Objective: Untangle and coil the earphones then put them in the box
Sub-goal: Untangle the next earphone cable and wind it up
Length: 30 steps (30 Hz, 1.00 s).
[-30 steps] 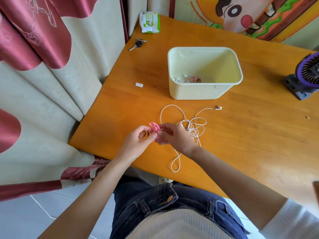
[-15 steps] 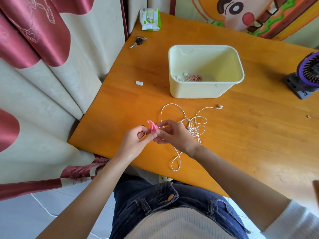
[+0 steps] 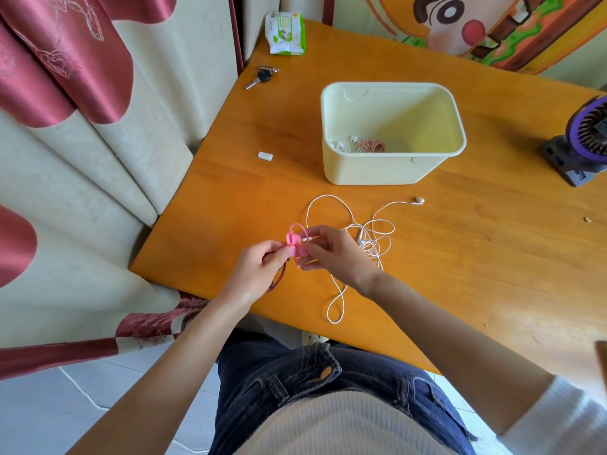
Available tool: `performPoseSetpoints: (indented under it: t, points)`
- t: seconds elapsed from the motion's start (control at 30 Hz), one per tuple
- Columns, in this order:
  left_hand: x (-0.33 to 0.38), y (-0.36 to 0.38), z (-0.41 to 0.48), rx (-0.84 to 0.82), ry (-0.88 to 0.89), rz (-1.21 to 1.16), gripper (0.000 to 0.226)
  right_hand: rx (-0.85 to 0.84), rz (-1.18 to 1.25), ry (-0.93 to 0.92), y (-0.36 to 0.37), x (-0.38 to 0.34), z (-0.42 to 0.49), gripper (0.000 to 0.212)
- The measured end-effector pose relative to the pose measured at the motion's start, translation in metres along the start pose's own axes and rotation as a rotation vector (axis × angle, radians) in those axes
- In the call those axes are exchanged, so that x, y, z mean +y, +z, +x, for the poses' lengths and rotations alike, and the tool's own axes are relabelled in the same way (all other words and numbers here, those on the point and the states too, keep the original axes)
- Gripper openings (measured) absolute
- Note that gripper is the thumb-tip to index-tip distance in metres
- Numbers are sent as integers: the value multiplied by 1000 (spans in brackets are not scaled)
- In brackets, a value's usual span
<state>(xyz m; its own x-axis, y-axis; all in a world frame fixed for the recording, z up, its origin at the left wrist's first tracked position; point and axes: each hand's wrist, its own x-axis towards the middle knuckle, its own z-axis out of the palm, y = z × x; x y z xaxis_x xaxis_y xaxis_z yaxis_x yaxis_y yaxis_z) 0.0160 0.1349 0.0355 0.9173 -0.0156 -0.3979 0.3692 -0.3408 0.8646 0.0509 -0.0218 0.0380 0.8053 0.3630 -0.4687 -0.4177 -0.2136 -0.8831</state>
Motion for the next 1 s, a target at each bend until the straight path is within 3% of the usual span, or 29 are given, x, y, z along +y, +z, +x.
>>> performPoseSetpoints:
  t: [0.17, 0.43, 0.53, 0.63, 0.7, 0.77, 1.0]
  points:
    - [-3, -2, 1, -7, -138, -146, 26, 145, 22, 81, -5, -3, 5, 29]
    - [-1, -6, 4, 4, -276, -591, 32, 221, -133, 93, -17, 10, 4, 22]
    - [0, -6, 6, -10, -302, -628, 34, 255, -167, 74, -16, 12, 3, 20]
    - [-2, -4, 4, -22, -243, -291, 36, 310, -154, 62, -13, 11, 4, 21]
    - [-7, -3, 2, -42, -94, 105, 37, 329, -21, 71, -12, 8, 6, 20]
    - [-12, -2, 0, -54, 87, 324, 31, 318, 139, 68, -12, 3, 7, 20]
    - [-24, -3, 1, -71, 253, 484, 18, 240, 267, 67, -10, -2, 4, 18]
